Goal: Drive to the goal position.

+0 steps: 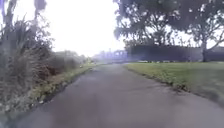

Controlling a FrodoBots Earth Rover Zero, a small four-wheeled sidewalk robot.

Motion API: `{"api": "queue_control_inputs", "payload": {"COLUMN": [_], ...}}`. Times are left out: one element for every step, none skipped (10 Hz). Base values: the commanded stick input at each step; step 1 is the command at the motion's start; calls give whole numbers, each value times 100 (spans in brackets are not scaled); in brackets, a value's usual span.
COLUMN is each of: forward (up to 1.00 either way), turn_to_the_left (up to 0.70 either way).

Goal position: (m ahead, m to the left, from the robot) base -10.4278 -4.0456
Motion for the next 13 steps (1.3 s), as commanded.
{"api": "queue_control_inputs", "payload": {"forward": [85,85,85,85,85,65,12,0,0,0,0,0,0], "turn_to_the_left": [0,0,0,0,0,0,0,0,0,0,-12,-36,-66]}}
